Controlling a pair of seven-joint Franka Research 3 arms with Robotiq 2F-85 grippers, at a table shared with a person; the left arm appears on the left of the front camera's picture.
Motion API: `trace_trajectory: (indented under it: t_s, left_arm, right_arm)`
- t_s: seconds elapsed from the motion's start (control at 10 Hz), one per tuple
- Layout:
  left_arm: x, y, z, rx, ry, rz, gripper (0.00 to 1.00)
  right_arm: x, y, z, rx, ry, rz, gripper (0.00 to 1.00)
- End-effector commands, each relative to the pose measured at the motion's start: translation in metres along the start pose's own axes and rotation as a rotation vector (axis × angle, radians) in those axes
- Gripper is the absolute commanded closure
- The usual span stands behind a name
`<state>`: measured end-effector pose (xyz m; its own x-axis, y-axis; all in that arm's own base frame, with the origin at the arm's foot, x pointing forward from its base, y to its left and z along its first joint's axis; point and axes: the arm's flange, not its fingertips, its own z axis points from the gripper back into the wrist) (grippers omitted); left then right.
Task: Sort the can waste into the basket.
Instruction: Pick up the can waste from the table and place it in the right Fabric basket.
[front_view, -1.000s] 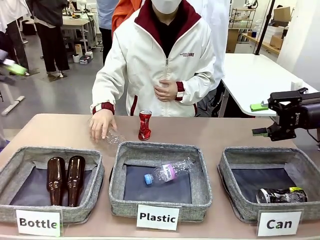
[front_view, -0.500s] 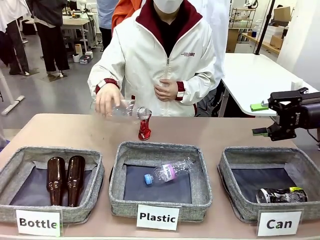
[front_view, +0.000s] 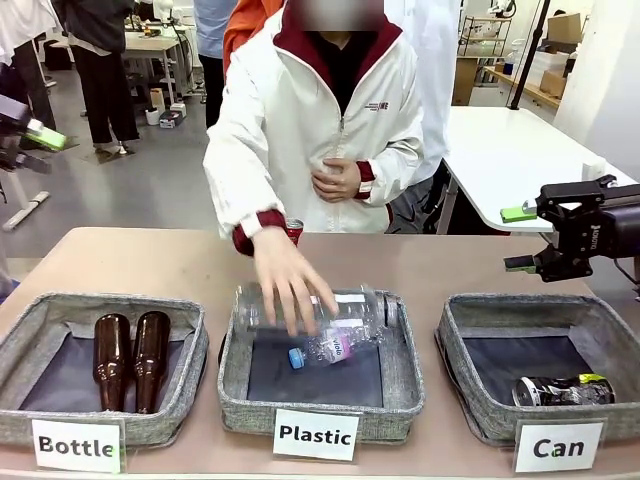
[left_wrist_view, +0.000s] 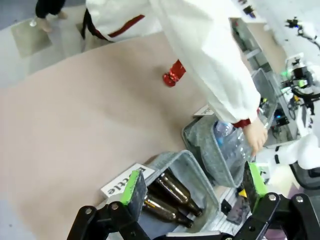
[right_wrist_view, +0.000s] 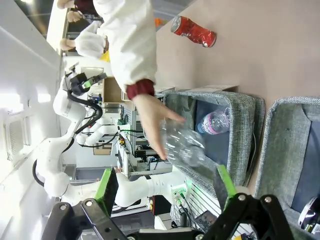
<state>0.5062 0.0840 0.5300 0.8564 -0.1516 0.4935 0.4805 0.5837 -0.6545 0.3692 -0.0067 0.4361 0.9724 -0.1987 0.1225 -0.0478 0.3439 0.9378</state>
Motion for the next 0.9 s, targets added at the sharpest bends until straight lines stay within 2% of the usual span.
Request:
trace_trajectory:
  t_s: [0.0, 0.2, 0.4, 0.6, 0.8]
  left_arm:
    - [0.017, 0.012, 0.017, -0.01, 0.02, 0.034, 0.0]
    - [-0.002, 0.018, 0.053, -0.093, -0.026, 0.043, 0.0]
    - [-0.049, 0.019, 0.086, -0.057, -0.153, 0.089, 0.0]
    - [-0.074, 0.024, 0.093, -0.092, -0.195, 0.074, 0.0]
    - [-0.07, 0.019, 0.078, -0.121, -0.192, 0.031, 0.0]
  right_arm:
    - [0.0, 0.0, 0.001, -0.003, 0.007, 0.014, 0.0]
    - [0.0, 0.0, 0.001, -0.003, 0.007, 0.014, 0.0]
    - [0.0, 0.0, 0.001, -0.003, 0.007, 0.014, 0.0]
    - [0.0, 0.0, 0.001, -0.003, 0.007, 0.014, 0.0]
    - [0.0, 0.0, 0.001, -0.003, 0.007, 0.014, 0.0]
